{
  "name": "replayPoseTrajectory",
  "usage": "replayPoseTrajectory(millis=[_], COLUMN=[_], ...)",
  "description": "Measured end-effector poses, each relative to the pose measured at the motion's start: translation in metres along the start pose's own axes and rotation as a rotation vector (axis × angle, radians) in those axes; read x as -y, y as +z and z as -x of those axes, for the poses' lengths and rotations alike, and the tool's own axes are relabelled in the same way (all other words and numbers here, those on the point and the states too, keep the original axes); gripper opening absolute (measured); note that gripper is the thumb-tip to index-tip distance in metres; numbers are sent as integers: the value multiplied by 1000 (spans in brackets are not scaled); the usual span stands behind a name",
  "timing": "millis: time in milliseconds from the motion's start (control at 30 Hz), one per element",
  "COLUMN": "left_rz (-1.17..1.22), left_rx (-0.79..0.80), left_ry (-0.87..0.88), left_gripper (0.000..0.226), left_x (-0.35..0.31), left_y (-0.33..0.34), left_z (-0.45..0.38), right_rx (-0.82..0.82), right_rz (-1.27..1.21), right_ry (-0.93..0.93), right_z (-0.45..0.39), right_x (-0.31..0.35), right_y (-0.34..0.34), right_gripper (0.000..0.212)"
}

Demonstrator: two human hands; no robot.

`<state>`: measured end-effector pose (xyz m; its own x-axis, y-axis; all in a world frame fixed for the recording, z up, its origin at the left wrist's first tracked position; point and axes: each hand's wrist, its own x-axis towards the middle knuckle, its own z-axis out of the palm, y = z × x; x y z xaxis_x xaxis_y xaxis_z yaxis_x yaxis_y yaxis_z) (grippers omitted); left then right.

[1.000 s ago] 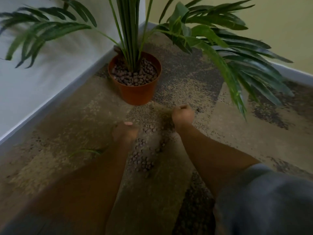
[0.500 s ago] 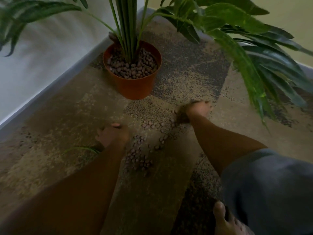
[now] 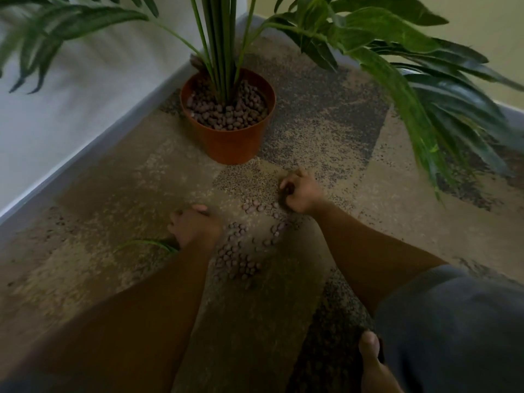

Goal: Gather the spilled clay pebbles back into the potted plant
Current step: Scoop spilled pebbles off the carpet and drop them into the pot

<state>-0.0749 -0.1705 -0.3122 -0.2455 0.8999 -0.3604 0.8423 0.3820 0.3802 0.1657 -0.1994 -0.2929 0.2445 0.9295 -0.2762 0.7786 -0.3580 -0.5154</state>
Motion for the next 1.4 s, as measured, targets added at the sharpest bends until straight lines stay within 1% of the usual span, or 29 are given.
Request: replayPoseTrajectory(millis=[67, 100, 167, 267, 400, 467, 533, 567, 633, 700, 767, 800, 867, 933, 1033, 1100, 1233, 1300, 1400], left_rz=[61, 119, 188, 155, 71, -50, -141, -159, -178, -190, -183, -175, -176, -186, -175, -174, -171, -160, -146], left_rx=[49, 78, 166, 349, 484, 479, 464, 464, 461, 461, 469, 469, 452, 425, 405, 397, 346, 322, 283], left_ry=[164, 240, 366, 447, 483, 551, 629, 658, 709, 752, 765, 763, 756, 757, 772, 774, 752, 746, 734], left_gripper=[29, 31, 41, 53, 66, 69, 68, 65, 54, 40, 26, 22, 23, 24, 21, 18, 13, 11, 6], left_x=[3, 3, -3, -21, -44, -52, -56, -56, -57, -57, -57, -56, -53, -48, -43, -41, -36, -35, -36], left_y=[-3, -5, -10, -10, -4, -2, 1, 2, 6, 9, 9, 9, 9, 9, 7, 6, 4, 5, 3], left_z=[2, 5, 10, 10, 17, 20, 23, 25, 29, 32, 34, 35, 37, 39, 42, 43, 45, 45, 45], right_rx=[35, 45, 66, 112, 146, 106, 1, -50, -135, -206, -275, -305, -340, -350, -322, -280, -165, -170, -231], right_rz=[52, 56, 23, -65, -77, -39, 88, 160, 257, 296, 339, 353, 358, 361, 338, 321, 379, 398, 425], right_ry=[-21, -28, -31, -24, -60, -85, -143, -168, -199, -209, -202, -197, -204, -253, -300, -318, -327, -327, -346], right_z=[6, 9, 16, 31, 47, 54, 62, 68, 79, 88, 97, 101, 108, 113, 115, 114, 105, 106, 112], right_x=[2, 3, 8, 18, 24, 20, 13, 10, 5, 4, 5, 6, 9, 12, 16, 18, 22, 22, 22], right_y=[4, 6, 12, 21, 29, 33, 41, 47, 61, 72, 80, 84, 90, 95, 98, 96, 87, 88, 91], right_gripper=[22, 23, 26, 31, 30, 42, 54, 56, 50, 41, 35, 34, 31, 28, 26, 30, 44, 46, 42])
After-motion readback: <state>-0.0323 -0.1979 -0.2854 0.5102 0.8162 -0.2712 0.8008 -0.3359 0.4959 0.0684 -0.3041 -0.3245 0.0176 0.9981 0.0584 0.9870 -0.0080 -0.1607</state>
